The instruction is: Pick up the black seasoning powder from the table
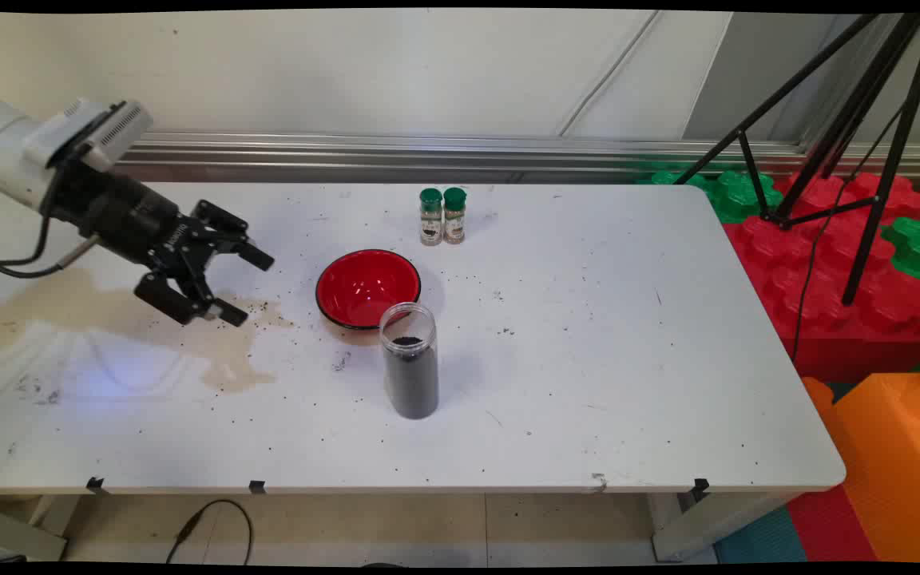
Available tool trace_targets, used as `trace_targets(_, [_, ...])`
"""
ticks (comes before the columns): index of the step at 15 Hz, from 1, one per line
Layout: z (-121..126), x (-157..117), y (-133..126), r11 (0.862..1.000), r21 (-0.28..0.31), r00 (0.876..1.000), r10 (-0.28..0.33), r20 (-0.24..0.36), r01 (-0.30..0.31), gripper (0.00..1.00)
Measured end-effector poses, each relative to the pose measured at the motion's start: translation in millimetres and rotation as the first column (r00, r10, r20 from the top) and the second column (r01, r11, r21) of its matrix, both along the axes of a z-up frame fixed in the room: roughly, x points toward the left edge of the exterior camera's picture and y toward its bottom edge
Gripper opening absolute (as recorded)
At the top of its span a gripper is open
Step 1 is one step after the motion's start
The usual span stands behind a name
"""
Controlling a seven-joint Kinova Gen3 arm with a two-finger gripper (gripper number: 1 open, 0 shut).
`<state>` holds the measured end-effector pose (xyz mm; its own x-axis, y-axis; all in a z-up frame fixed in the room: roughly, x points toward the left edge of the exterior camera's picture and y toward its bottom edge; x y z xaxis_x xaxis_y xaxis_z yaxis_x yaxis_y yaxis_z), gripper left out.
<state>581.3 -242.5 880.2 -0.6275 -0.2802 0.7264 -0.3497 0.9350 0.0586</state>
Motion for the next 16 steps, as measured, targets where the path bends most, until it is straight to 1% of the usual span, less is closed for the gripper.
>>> trace_targets(6, [-17,-29,-12,0.996,-0.055,0.997,-0.073,-0.014,0.072,1.0])
trace_targets(10, [-32,-50,-19,0.986,-0.109,0.992,-0.126,-0.018,0.123,1.0])
trace_targets(16, [-48,-71,-27,0.973,-0.159,0.985,-0.171,-0.029,0.165,1.0])
